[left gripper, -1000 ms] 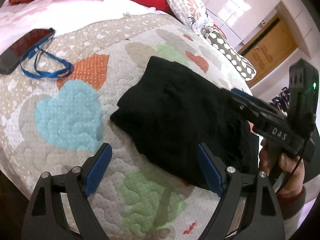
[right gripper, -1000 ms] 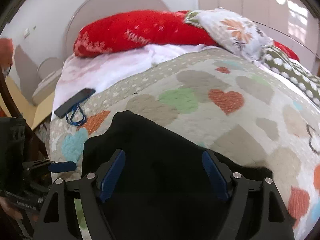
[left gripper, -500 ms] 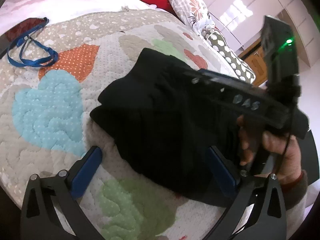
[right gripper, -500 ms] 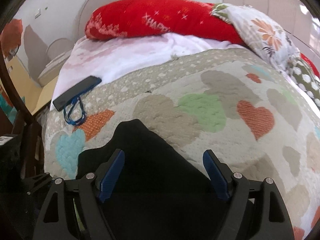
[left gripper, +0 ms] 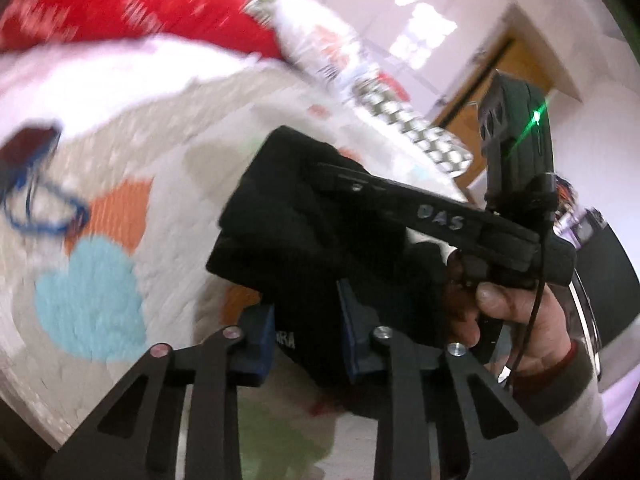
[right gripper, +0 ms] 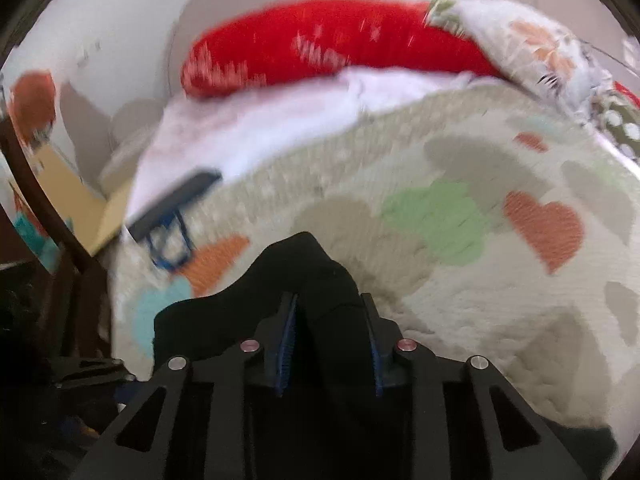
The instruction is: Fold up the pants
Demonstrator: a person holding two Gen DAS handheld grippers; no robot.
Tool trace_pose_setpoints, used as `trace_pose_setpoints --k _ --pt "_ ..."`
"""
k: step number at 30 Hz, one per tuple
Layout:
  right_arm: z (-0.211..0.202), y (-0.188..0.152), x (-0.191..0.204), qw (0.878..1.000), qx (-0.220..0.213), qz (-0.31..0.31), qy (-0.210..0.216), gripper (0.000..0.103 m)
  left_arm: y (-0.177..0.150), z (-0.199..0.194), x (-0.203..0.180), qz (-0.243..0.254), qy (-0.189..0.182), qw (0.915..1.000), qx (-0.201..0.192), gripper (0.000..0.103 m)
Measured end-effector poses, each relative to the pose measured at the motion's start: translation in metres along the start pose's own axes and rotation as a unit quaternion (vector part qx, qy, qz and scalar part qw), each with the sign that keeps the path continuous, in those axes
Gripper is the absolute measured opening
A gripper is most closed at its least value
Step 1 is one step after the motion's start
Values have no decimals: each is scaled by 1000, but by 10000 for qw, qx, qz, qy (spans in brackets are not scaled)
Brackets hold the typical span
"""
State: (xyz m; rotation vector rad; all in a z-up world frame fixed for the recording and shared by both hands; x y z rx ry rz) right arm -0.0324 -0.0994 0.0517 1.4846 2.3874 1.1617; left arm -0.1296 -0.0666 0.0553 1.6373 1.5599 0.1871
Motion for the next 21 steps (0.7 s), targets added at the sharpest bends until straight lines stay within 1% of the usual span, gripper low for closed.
trace_pose_setpoints --k 1,3,4,6,7,9,10,11,12,13,14,15,16,17,19,20,21 --pt "-22 5 -5 9995 -247 152 103 29 7 -9 -16 220 -137 9995 -171 23" --pt "-58 10 -16 9970 -623 379 254 29 13 -19 -42 567 -303 9973 -353 24" --pt "-84 10 -27 9941 -877 546 336 29 16 -21 -59 780 -413 9952 -418 24" --pt "-120 2 -46 9892 -1204 762 357 29 14 -19 -100 1236 -716 9888 -426 24" --pt "-138 -7 -58 9866 -1355 867 280 29 11 -19 -111 1365 -807 9865 -398 24" --pt "-165 -29 -85 9817 -1530 1137 12 29 -2 -5 -143 1705 -1050 9795 -218 23" --pt "-179 -47 -106 9766 -1602 1413 -254 30 -13 5 -159 1876 -1165 9753 -84 24" --pt "-187 -61 -123 9710 -1637 1660 -527 34 -26 19 -173 2058 -1229 9708 89 24" --pt "-197 -82 -146 9613 -1613 2025 -944 52 -38 30 -182 2183 -1252 9674 271 24" --pt "-204 -99 -161 9530 -1566 2300 -1201 64 -53 43 -191 2334 -1276 9622 581 26" --pt "-210 -114 -171 9454 -1540 2535 -1352 74 -69 54 -198 2472 -1286 9558 939 30" --pt "-217 -128 -178 9391 -1521 2739 -1410 74 -78 58 -202 2532 -1347 9512 1137 33" --pt "-223 -140 -182 9337 -1535 2917 -1401 74 -84 57 -206 2580 -1456 9469 1250 40" --pt "-231 -149 -183 9294 -1602 3032 -1366 74 -87 51 -211 2640 -1621 9423 1271 46" --pt "-242 -161 -178 9249 -1753 3134 -1248 76 -83 35 -214 2719 -1892 9359 1198 70" --pt "-244 -164 -176 9241 -1779 3160 -1205 79 -76 26 -213 2728 -2012 9343 1107 75" --pt "-245 -165 -172 9238 -1789 3185 -1145 82 -70 20 -209 2726 -2049 9345 1019 75"
Point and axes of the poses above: each gripper's, at about its wrist camera, not at the fingertips, and z roughly the way its jaws point, x to its left, y to its top, the point moved 7 cm from there along z, roughly the way its jaws point, and after that the axes turned 3 degrees about z, right-handed, at the moved point
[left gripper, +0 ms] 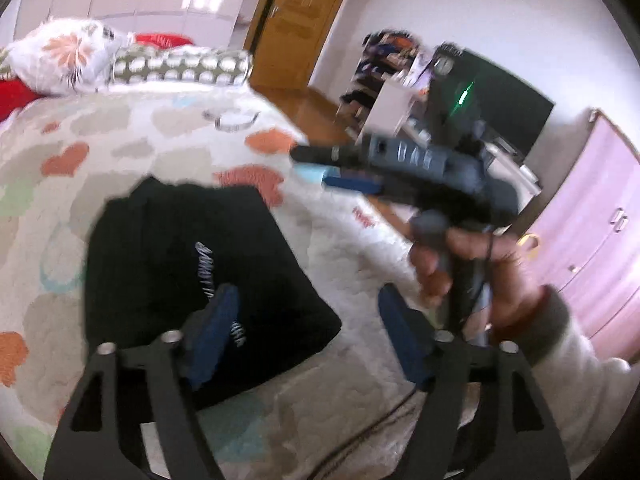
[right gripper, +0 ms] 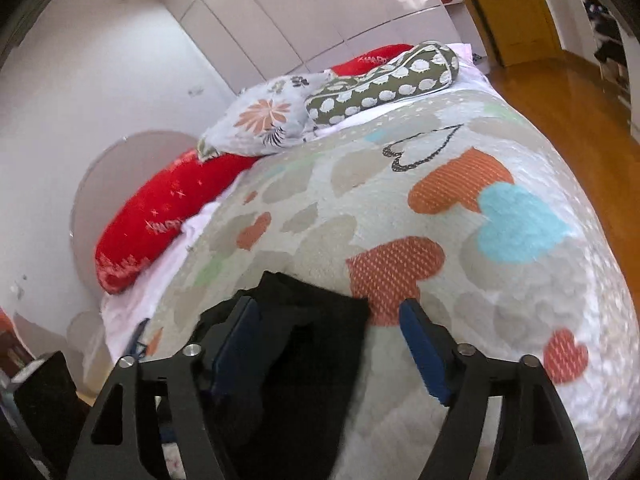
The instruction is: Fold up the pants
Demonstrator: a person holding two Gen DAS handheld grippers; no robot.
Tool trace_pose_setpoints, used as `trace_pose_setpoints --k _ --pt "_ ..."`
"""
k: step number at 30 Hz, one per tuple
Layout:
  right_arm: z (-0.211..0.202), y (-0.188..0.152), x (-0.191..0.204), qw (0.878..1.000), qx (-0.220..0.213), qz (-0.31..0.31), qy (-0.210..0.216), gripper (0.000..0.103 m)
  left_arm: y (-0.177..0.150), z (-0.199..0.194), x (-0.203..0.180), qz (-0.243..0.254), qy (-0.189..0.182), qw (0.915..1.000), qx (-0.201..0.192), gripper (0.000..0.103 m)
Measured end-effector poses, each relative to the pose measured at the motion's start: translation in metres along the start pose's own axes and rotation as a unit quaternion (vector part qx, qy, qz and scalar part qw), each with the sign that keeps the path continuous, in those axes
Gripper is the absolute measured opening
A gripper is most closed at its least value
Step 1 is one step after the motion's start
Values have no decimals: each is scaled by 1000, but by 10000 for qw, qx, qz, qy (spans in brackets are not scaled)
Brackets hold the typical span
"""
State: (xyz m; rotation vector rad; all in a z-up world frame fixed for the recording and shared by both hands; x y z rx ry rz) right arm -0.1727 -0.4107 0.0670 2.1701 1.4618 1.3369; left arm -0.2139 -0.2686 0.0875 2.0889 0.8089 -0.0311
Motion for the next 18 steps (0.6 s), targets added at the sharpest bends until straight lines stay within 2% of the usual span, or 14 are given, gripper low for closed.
trace_pose_setpoints --k 4,7,10,11,13,14,15,16,18 --pt "10 -15 18 9988 316 5 380 87 10 -31 40 -78 512 9985 -165 76" --pt "27 -33 27 9979 591 -125 228 87 11 -40 84 -300 1138 9928 -204 77" --pt "50 -49 30 9959 893 -113 29 87 0 -43 106 -731 1304 9885 -210 77" --pt "58 -54 31 9952 958 -168 -32 84 -2 -44 115 -901 1332 9867 -217 77" --pt "63 -58 42 9940 928 -569 -102 40 -8 -45 119 -1066 1404 9841 -202 77" --pt "61 -58 48 9935 869 -725 -94 21 -5 -45 123 -1098 1442 9832 -209 77" --pt "55 -56 55 9932 800 -844 -5 14 -7 -44 122 -1098 1461 9829 -229 77" --pt "48 -54 63 9926 743 -962 72 13 -5 -44 124 -1094 1480 9825 -267 77" --pt "27 -49 73 9907 510 -1255 -87 10 -3 -43 125 -1081 1431 9832 -355 77"
Point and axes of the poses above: each gripper's, at about its wrist camera, not at the fingertips, and z roughly the way its jaws point, x to its left, y to its top, the point moved 7 cm from there along z, roughly the way its jaws point, and after that the axes turned 3 degrees about z, right-handed, at the moved point
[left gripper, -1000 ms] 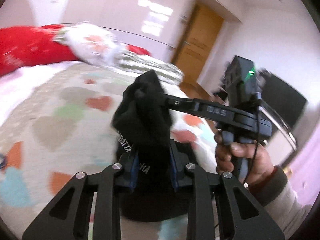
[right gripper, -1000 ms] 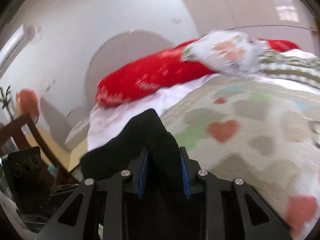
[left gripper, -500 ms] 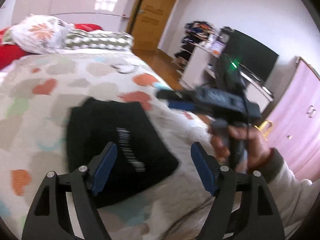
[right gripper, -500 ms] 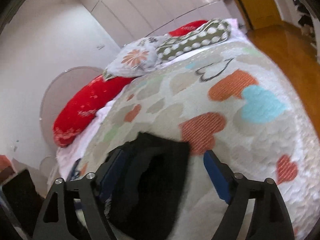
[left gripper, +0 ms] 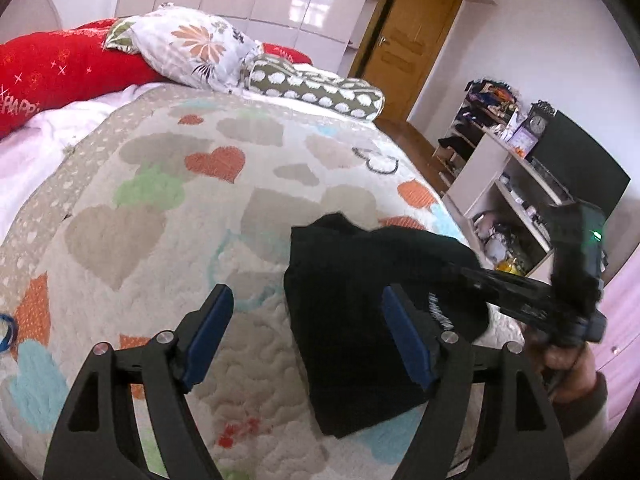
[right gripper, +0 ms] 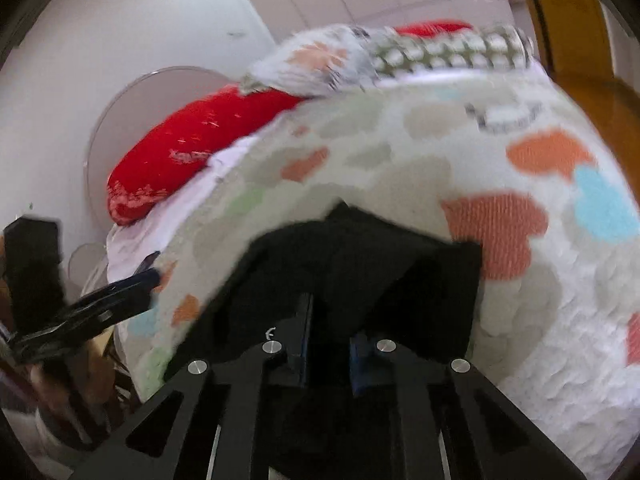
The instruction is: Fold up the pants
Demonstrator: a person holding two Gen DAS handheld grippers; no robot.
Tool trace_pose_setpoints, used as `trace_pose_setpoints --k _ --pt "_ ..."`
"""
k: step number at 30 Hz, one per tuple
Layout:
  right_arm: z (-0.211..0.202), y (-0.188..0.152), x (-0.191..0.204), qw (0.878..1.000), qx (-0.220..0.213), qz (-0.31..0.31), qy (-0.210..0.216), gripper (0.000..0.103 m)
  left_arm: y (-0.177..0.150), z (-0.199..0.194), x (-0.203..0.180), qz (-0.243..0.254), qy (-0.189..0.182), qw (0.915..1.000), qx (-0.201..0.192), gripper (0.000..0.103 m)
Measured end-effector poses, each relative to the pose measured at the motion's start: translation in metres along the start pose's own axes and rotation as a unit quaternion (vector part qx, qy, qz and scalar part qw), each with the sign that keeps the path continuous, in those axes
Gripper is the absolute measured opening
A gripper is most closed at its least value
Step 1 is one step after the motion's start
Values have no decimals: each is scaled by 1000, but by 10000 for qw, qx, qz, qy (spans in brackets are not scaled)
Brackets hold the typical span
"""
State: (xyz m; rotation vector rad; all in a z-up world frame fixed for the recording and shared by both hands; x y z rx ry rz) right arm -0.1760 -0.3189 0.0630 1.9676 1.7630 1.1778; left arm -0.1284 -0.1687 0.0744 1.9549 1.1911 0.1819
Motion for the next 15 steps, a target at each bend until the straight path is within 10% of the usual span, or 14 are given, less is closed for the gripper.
trace_pose_setpoints --k 5,8,15 --pt "-7 -15 -33 9980 139 165 -593 12 -11 34 -11 74 12 9993 368 83" --pt "8 -30 -50 9943 531 428 -814 49 -17 50 -14 249 187 9974 644 83" --pt "-36 22 -37 9964 -358 160 -753 55 2 42 -12 53 11 9989 474 83"
Point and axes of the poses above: each gripper's, at about its wrist camera, not at the fingertips, and z roughly the way its jaws point, x to its left, y to its top, the point moved 7 cm from there along z, roughly the way its jaws point, and after that the axes turned 3 degrees about z, right-handed, at the moved point
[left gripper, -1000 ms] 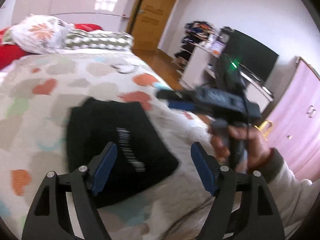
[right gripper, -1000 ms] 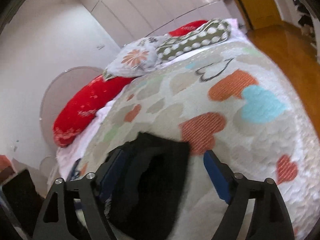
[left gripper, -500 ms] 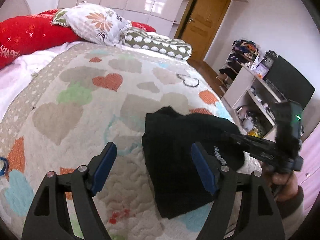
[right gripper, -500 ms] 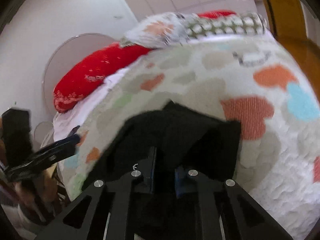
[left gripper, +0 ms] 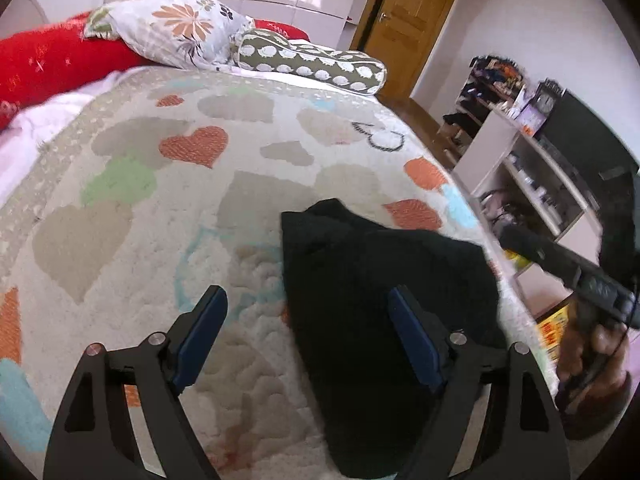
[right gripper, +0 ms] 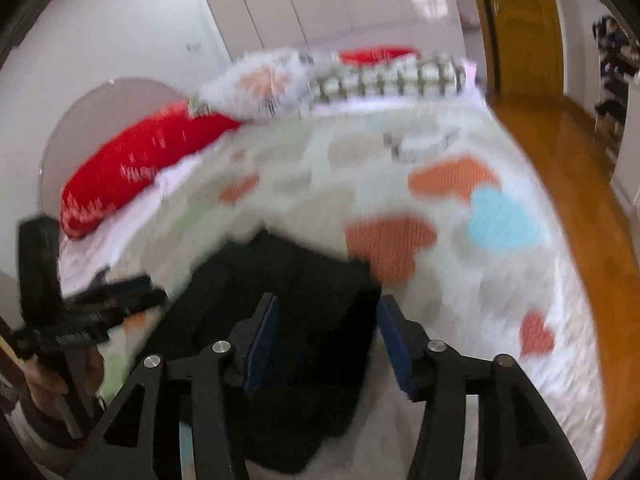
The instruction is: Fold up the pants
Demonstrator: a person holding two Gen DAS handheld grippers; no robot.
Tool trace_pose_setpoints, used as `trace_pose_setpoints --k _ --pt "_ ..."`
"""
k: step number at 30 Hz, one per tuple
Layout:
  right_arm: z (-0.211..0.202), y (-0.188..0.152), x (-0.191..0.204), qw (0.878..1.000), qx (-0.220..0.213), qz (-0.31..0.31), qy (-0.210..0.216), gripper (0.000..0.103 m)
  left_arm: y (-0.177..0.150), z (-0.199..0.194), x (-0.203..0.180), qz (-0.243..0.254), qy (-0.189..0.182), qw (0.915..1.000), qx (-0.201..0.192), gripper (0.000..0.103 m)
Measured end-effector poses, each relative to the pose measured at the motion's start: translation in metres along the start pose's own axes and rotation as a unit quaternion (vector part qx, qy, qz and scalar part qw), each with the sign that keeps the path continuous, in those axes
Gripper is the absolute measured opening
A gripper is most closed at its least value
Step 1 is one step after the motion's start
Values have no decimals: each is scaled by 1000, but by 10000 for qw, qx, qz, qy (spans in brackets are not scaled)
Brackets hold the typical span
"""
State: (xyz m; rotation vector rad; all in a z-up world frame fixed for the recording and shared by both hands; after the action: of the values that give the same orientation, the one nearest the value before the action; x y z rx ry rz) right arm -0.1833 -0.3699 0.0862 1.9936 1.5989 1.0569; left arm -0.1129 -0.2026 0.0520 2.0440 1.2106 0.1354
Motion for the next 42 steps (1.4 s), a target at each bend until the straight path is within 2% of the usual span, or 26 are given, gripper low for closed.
trace_pose_setpoints --k 2,4,6,8,10,12,13,14,17,20,23,25,27,28,29,32,34,35,38,40,42 --pt "14 21 22 9988 46 -312 365 55 -7 -4 -7 -136 -324 9994 -27 83" --pt "36 34 42 9962 170 -621 594 54 -15 -7 -15 -163 -464 9988 -5 83" --pt "75 39 64 9902 617 -968 802 47 -27 -7 -25 -101 -571 9983 74 83" --pt "104 36 79 9839 973 -1193 905 39 -40 -3 -33 3 -633 9978 221 83" --pt "134 27 92 9737 1439 -1517 909 39 -52 5 -37 66 -634 9972 400 83" --pt "152 14 96 9668 1711 -1739 756 37 -62 15 -38 39 -660 9962 567 83" --pt "159 7 97 9621 1846 -1890 678 30 -65 19 -38 7 -684 9956 637 83" --pt "165 -1 99 9566 1951 -2092 553 6 -68 22 -37 -45 -701 9953 668 83" --pt "160 -1 107 9503 1749 -2551 365 6 -69 24 -36 -2 -715 9956 613 83" --pt "162 13 106 9596 1564 -2291 475 5 -69 29 -37 35 -671 9960 591 85" --pt "191 -3 102 9579 1719 -2272 346 5 -69 32 -38 68 -620 9966 545 85" --pt "192 1 98 9642 1648 -2019 491 6 -69 31 -39 107 -629 9963 571 85" --pt "181 17 87 9753 1374 -1657 497 6 -67 28 -40 131 -659 9956 657 85" --pt "170 29 75 9822 1154 -1455 277 8 -64 24 -40 147 -669 9955 657 85" --pt "160 36 66 9853 1027 -1357 169 14 -60 16 -36 172 -631 9963 567 85" --pt "116 45 46 9904 696 -1188 93 14 -37 -3 -23 227 -357 9990 174 85" --pt "89 39 38 9911 572 -1204 -19 17 -21 -5 -15 237 -180 9995 77 85" --pt "80 35 35 9913 563 -1193 -24 22 -12 -2 -11 206 -76 9997 52 85" --pt "66 11 35 9915 677 -1108 127 28 7 17 -4 127 56 9999 33 85" --pt "74 -11 30 9901 891 -1083 0 28 12 36 -4 143 190 9996 134 85" --pt "75 -27 25 9892 918 -1137 -147 28 10 64 -5 229 320 9981 477 85"
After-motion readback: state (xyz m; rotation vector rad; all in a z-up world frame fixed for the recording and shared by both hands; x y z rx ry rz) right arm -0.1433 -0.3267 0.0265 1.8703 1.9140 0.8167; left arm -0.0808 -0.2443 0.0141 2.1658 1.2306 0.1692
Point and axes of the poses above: each gripper's, at about its wrist camera, not at the fingertips, and z roughly the way its jaws point, x to its left, y to its top, the point moved 7 cm from there along z, roughly the way its jaws point, and after that the axes turned 3 degrees about z, right-handed, at the moved point
